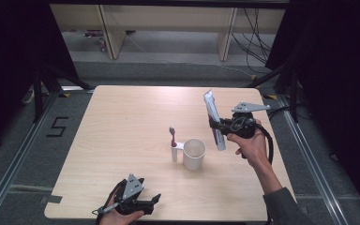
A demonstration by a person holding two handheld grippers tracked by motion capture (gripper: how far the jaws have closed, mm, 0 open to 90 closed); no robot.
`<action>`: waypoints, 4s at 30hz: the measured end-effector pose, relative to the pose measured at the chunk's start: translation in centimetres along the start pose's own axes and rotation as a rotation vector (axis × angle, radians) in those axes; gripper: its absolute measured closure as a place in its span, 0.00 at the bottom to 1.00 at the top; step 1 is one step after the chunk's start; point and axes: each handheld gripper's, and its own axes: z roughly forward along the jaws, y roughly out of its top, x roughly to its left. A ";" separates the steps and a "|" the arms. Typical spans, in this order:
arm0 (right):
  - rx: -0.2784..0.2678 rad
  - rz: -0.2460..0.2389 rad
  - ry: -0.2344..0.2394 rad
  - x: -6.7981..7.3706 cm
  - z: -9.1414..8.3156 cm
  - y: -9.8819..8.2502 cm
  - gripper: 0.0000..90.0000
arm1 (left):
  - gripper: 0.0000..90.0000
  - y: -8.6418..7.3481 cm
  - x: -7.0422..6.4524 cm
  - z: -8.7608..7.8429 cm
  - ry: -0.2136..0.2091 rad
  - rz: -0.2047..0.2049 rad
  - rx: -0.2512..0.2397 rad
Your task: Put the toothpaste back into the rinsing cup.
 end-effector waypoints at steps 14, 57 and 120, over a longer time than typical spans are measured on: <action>-0.059 0.017 0.054 1.7 1.6 0.7 0.85 | 0.22 0.0 0.1 0.0 -0.002 0.010 0.007; -0.018 0.007 0.134 3.6 6.2 -3.6 0.85 | 0.22 0.0 0.0 -0.1 0.000 0.003 0.003; 0.084 -0.086 0.051 4.1 5.6 -6.3 0.76 | 0.22 -0.1 0.1 -0.1 -0.002 0.018 0.018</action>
